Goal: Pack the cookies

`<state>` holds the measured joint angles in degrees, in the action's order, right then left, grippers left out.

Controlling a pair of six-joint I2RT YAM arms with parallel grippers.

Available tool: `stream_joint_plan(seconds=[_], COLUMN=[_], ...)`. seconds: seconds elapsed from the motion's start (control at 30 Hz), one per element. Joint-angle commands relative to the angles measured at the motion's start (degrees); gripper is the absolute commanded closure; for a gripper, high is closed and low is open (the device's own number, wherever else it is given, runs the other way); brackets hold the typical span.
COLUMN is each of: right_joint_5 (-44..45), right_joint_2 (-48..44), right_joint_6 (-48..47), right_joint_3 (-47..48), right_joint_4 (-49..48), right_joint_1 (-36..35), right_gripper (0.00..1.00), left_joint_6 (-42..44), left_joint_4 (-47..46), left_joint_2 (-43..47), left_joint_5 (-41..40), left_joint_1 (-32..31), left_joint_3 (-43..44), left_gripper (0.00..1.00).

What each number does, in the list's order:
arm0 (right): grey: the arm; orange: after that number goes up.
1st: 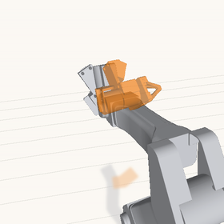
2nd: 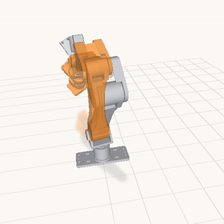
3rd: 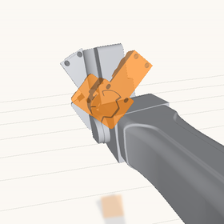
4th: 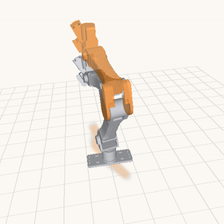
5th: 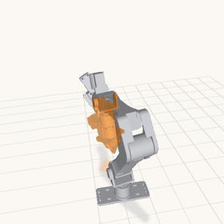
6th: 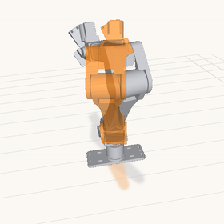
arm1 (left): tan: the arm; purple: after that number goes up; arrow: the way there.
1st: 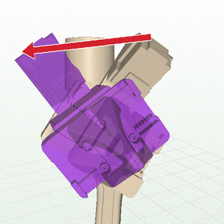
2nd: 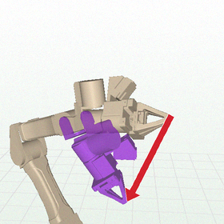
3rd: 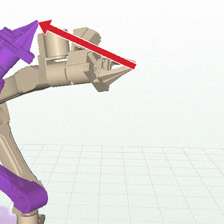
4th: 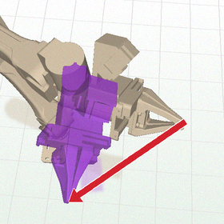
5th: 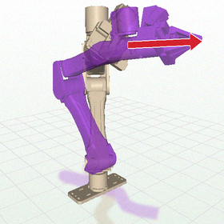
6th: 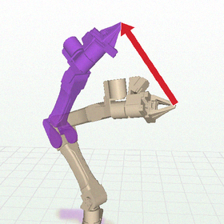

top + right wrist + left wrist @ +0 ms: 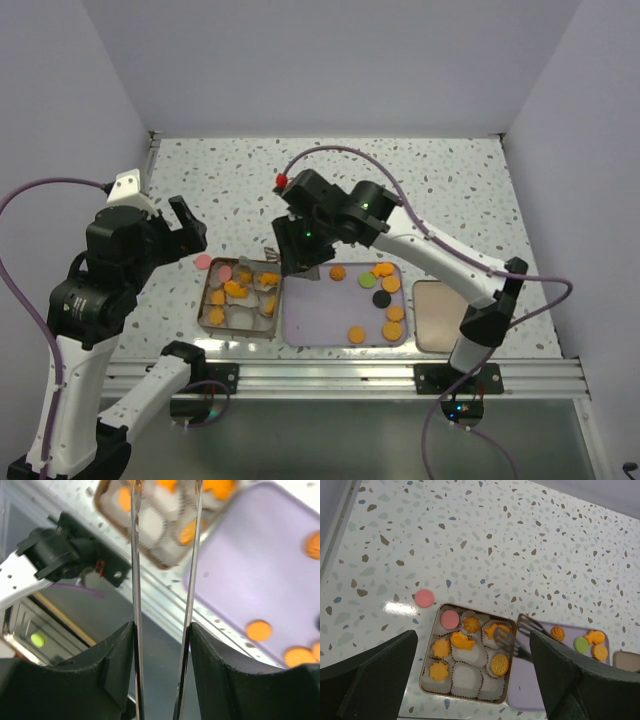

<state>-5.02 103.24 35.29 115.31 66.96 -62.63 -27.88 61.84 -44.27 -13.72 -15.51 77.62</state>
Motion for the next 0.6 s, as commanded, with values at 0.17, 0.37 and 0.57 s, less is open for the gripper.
stream_joint_plan(seconds=[0.17, 0.37, 0.57], right_joint_5=[10.36, 13.28, 13.45], right_joint_2=[-12.62, -15.70, -15.62], right_joint_6=[-3.47, -3.56, -3.82], right_joint_3=[-10.62, -18.09, -22.40], right_joint_4=[7.48, 8.72, 7.49], right_joint_1=[6.47, 9.01, 10.25], right_gripper=[0.50, 0.49, 0.50], left_joint_6=[0.72, 0.37, 0.63], left_joint_4=[-1.11, -1.20, -0.15], left_joint_2=[0.85, 1.29, 1.73], left_joint_5=[0.35, 0.97, 0.62], left_joint_1=[-0.22, -0.22, -0.23], left_joint_3=[0.42, -0.28, 0.25], left_gripper=[0.00, 0.00, 0.00])
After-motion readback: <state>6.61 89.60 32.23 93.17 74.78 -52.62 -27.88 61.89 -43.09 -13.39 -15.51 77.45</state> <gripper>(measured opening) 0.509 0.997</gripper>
